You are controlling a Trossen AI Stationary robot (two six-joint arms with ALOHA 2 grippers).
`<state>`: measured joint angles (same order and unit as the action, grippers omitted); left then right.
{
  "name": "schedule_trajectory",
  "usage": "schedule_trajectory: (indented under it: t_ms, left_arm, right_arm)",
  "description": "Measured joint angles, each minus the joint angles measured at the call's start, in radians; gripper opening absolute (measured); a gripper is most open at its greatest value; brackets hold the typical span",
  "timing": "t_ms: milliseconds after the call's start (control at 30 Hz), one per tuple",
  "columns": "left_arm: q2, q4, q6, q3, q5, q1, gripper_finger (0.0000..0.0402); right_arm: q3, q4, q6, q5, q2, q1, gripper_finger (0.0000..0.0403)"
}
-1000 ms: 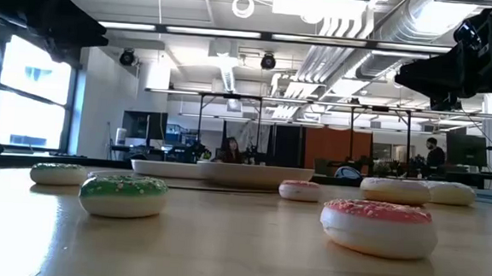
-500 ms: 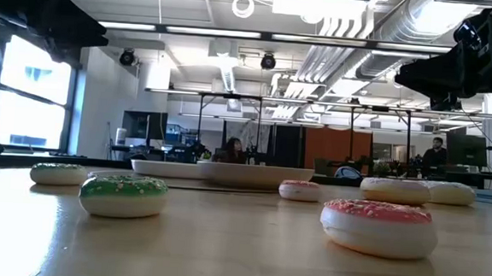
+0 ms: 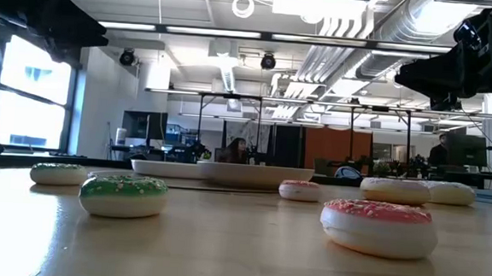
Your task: Pick & Place donuts
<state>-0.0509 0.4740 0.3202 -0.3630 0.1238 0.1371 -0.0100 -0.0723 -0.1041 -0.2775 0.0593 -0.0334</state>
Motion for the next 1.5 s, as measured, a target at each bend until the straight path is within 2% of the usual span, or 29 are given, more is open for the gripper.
schedule_trajectory:
  t_ms: [1233, 1433, 1500]
  left_arm:
    - [0.000, 0.000, 0.000, 0.000, 0.000, 0.000, 0.0119]
    - [0.000, 0.009, -0.156, 0.000, 0.158, 0.000, 0.0119]
    - [0.000, 0.007, -0.159, 0.000, 0.195, 0.000, 0.0119]
  right_arm:
    - [0.000, 0.000, 0.000, 0.000, 0.000, 0.000, 0.0138]
    - [0.000, 0.000, 0.000, 0.000, 0.000, 0.000, 0.0138]
    - [0.000, 0.000, 0.000, 0.000, 0.000, 0.000, 0.0138]
